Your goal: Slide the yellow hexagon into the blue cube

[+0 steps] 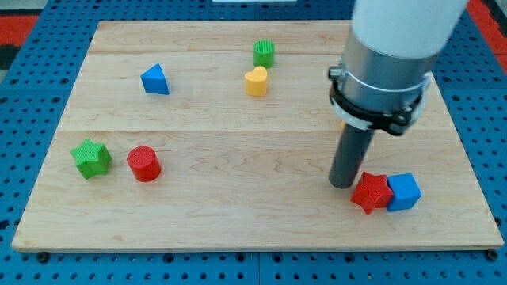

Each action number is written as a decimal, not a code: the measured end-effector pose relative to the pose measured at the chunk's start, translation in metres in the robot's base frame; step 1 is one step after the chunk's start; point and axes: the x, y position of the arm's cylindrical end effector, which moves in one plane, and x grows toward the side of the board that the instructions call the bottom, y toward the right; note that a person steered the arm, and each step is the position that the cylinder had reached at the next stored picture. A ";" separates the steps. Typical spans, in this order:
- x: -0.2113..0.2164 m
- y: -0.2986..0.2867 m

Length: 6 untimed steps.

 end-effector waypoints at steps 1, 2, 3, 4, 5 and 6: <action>-0.033 -0.045; -0.073 -0.081; -0.124 -0.068; -0.156 -0.028; -0.152 0.033; -0.122 0.055</action>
